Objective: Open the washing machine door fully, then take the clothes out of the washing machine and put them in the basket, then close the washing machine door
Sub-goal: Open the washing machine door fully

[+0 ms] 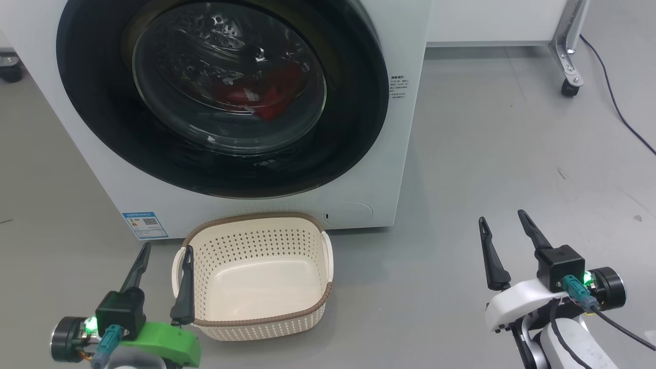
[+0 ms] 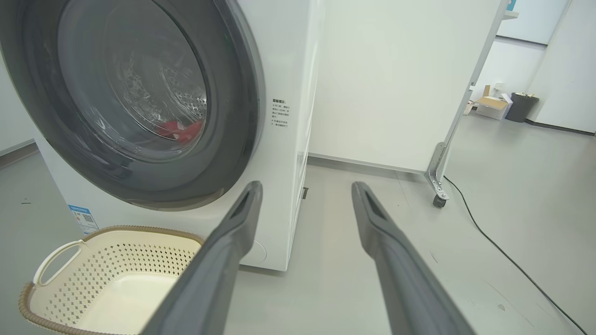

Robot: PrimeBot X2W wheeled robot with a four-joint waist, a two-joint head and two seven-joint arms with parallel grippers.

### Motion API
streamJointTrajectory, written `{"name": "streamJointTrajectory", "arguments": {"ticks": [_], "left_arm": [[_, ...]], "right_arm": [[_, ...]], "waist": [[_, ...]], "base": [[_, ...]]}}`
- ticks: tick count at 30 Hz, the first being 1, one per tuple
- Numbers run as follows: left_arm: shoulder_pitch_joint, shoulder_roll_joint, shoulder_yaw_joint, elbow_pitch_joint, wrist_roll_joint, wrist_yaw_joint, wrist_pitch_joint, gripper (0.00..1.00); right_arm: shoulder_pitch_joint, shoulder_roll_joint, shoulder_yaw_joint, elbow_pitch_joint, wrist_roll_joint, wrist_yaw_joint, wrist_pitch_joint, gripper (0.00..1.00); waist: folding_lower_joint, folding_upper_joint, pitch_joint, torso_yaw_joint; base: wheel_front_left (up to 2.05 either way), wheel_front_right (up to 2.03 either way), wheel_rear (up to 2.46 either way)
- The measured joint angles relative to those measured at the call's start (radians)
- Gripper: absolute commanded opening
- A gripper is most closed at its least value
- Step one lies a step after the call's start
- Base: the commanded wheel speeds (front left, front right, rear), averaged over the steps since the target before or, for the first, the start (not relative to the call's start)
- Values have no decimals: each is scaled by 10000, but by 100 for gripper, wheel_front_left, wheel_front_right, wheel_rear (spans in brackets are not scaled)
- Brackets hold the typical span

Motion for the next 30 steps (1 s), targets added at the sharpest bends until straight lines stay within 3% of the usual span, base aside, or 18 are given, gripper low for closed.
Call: {"name": "streamJointTrajectory", "arguments": {"ticks": [15, 16, 30], "left_arm": [[0, -52, 12, 194, 13, -102, 0, 100], [0, -54, 13, 199, 19, -104, 0, 100], [-1, -109, 125, 222, 77, -226, 0, 100]], "right_arm": [[9, 105, -226, -13, -27, 46, -8, 100], [10, 113, -238, -36, -29, 79, -10, 0], [11, 309, -437, -12, 86, 385, -10, 0]], "waist": [[0, 0, 3, -12], [0, 0, 6, -11], [0, 0, 68, 6]], "base": [[0, 0, 0], [0, 0, 0], [0, 0, 0]]}}
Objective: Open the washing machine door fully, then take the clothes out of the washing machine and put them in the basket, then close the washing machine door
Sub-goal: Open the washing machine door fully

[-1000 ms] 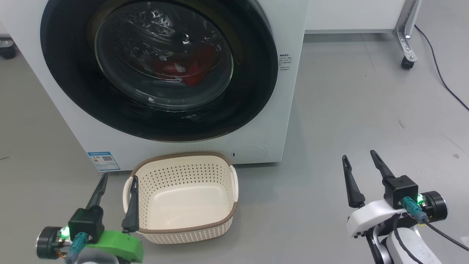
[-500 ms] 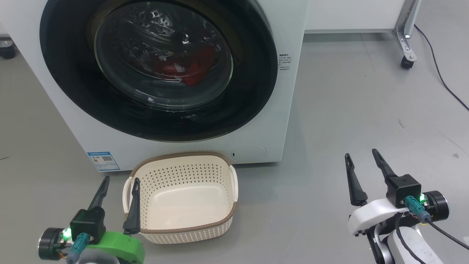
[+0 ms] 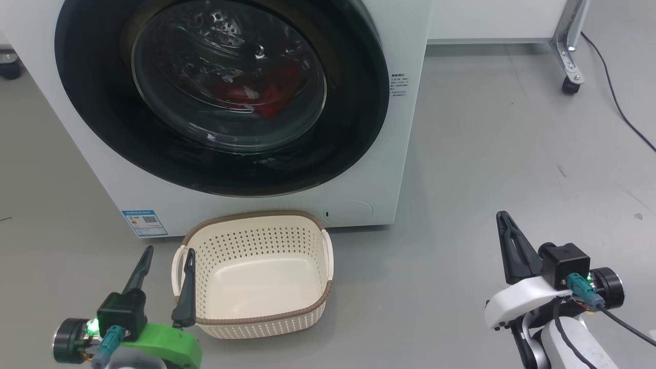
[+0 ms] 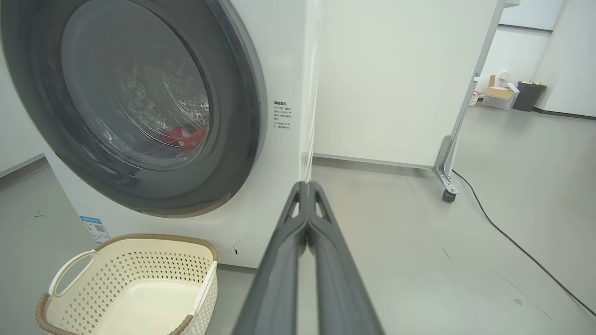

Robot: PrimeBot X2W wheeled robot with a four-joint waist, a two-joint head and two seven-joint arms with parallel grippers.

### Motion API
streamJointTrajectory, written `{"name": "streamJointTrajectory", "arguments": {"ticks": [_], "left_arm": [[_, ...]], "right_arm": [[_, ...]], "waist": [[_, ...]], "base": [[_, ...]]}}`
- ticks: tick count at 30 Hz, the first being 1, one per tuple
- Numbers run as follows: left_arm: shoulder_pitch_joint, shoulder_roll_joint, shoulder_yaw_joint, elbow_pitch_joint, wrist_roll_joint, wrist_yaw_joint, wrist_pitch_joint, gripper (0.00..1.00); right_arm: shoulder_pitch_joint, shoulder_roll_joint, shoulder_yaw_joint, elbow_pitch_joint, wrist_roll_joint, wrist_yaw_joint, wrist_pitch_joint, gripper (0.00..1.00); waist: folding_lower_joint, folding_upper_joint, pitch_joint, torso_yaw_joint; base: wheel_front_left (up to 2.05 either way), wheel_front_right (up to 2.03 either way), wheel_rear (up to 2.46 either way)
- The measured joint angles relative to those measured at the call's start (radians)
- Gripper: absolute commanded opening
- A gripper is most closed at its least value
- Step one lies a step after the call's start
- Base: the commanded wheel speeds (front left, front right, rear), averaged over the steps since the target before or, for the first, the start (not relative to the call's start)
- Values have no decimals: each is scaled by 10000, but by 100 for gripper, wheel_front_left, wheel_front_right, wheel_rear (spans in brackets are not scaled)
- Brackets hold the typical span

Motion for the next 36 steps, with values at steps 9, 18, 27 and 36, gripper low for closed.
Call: {"name": "streamJointTrajectory", "arguments": {"ticks": [9, 18, 27, 36], "left_arm": [[-36, -52, 61, -33, 23, -2, 0, 100], [-441, -128, 104, -265, 44, -2, -15, 100], [-905, -159, 81, -489, 127, -36, -27, 100], [-1528, -209, -71, -696, 132, -125, -27, 100]], "right_arm": [[-42, 203, -525, 90, 836, 422, 0, 0], [-578, 690, -1463, 512, 3241, 1221, 35, 0], [-2192, 803, -2391, 765, 6477, 1661, 1151, 0], [-4193, 779, -3112, 945, 9286, 1718, 2972, 0]], "waist": [[0, 0, 300, 67], [0, 0, 879, 193], [0, 0, 1728, 365], [0, 0, 2562, 643]], "base": [[0, 0, 0], [0, 0, 0], [0, 0, 0], [0, 0, 0]]}}
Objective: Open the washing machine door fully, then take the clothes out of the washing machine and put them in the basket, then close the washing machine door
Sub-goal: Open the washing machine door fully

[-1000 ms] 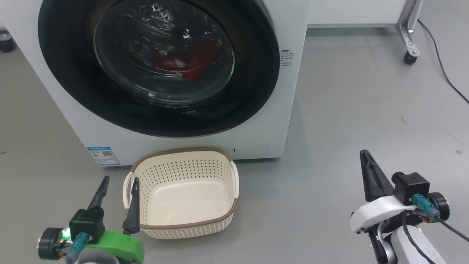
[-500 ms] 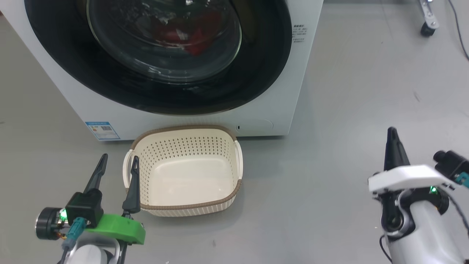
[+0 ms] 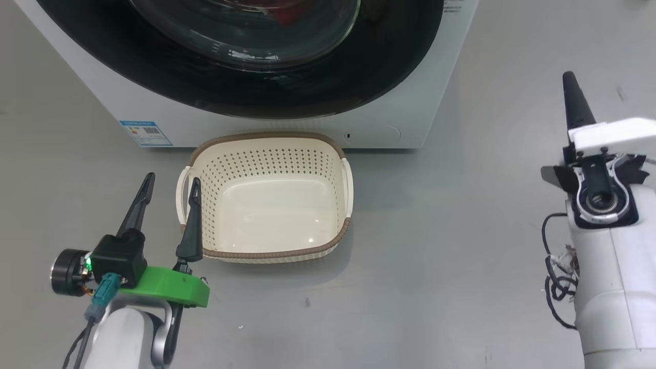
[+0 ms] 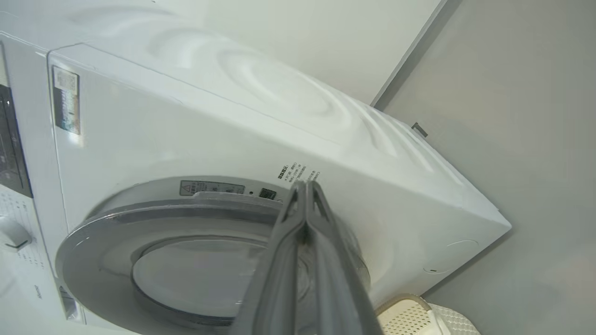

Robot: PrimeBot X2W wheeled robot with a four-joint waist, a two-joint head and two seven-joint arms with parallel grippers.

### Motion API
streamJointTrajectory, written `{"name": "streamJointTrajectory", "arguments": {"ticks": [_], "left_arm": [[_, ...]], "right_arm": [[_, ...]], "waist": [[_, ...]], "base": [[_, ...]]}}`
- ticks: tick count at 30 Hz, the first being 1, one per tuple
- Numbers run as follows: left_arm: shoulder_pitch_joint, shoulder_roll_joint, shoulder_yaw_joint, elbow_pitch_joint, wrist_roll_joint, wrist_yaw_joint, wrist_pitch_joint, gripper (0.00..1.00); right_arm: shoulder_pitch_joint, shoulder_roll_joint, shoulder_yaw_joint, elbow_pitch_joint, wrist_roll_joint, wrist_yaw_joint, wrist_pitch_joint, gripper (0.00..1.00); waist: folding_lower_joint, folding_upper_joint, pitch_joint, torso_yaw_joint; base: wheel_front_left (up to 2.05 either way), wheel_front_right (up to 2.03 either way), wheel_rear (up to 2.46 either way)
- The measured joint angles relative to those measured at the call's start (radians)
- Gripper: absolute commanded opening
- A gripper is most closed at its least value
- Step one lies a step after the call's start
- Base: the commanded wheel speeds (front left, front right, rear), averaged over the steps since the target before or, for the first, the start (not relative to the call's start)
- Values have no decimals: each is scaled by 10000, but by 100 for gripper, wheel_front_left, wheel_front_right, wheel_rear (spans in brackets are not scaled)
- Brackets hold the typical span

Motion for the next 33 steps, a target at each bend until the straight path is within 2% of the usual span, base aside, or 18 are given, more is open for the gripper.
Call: {"name": "streamJointTrajectory", "arguments": {"ticks": [6, 14, 28, 33], "left_arm": [[-330, -33, -111, -35, 0, -13, 0, 100], [-605, -71, -265, -77, -2, -86, 0, 100], [-1096, -142, -633, -165, -12, -102, 0, 100], [-1202, -148, -815, -199, -146, -102, 0, 100]], "right_arm": [[-1201, -61, -278, 67, 1331, 4, 1220, 0], [-2746, -366, -263, 182, 1873, -23, 2518, 0], [-4821, -1225, 6, 899, 2245, -1037, 4406, 0], [-5334, -1505, 151, 1202, 2297, -1256, 4964, 0]], "waist": [[0, 0, 450, 314], [1, 0, 976, 748], [0, 0, 1831, 1385], [0, 0, 2083, 1603]], "base": [[0, 0, 0], [0, 0, 0], [0, 0, 0], [0, 0, 0]]}}
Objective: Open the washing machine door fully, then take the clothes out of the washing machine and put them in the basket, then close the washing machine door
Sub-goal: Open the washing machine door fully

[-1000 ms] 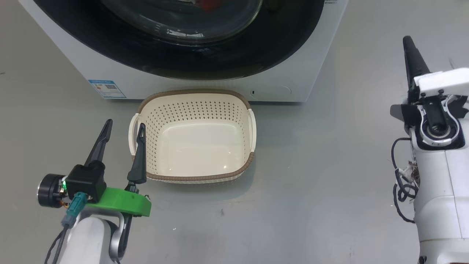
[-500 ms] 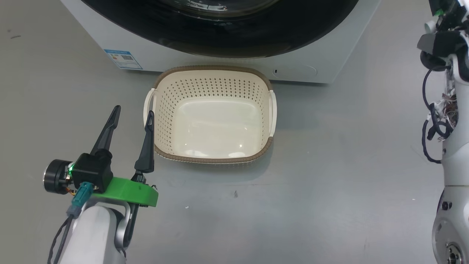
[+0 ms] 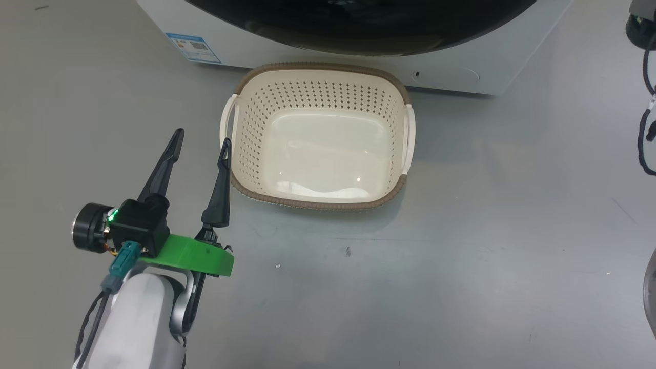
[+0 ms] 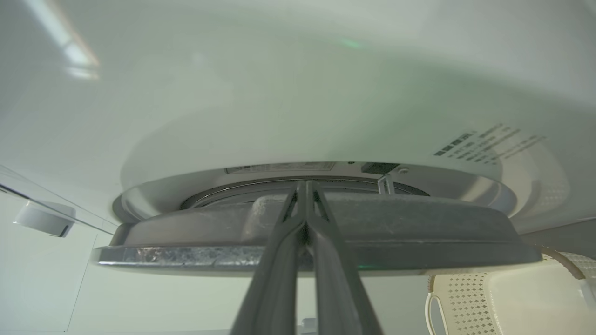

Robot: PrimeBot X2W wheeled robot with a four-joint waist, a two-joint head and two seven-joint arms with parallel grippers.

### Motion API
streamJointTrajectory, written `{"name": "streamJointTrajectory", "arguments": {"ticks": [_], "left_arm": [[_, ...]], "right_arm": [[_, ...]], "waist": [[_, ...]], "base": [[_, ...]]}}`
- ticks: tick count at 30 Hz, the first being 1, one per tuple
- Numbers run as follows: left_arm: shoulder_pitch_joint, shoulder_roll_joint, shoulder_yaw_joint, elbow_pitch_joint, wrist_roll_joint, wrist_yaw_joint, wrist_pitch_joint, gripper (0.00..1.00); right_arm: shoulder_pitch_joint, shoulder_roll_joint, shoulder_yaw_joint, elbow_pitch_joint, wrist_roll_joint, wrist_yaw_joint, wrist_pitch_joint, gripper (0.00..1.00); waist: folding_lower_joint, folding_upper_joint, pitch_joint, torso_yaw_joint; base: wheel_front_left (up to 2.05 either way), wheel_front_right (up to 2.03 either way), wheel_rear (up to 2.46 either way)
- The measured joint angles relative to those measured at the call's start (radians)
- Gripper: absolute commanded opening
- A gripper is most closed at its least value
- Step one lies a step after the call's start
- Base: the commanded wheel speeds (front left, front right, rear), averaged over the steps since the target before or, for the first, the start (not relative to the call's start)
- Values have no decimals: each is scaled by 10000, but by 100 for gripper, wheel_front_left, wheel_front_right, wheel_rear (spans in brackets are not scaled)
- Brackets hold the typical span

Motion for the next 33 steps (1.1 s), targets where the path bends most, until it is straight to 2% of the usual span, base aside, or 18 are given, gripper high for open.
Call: {"name": "streamJointTrajectory", "arguments": {"ticks": [2, 8, 21, 33], "left_arm": [[-45, -4, -84, -21, -54, 0, -2, 100], [-223, -21, -178, -102, -71, 4, -2, 100], [-335, -38, -249, -81, -69, 42, -2, 100], [-356, -42, -268, -79, -75, 119, -2, 100]], "right_arm": [[-213, -100, -8, 92, 12, -151, 125, 0], [-818, -222, 21, 389, 165, -322, 489, 0], [-1306, -424, 115, 1089, 278, -320, 1214, 0], [-1375, -571, 190, 1381, 757, -186, 2236, 0]], "waist": [[0, 0, 93, 78], [0, 0, 349, 270], [0, 0, 520, 405], [0, 0, 517, 330]], "base": [[0, 0, 0], [0, 0, 0], [0, 0, 0], [0, 0, 0]]}}
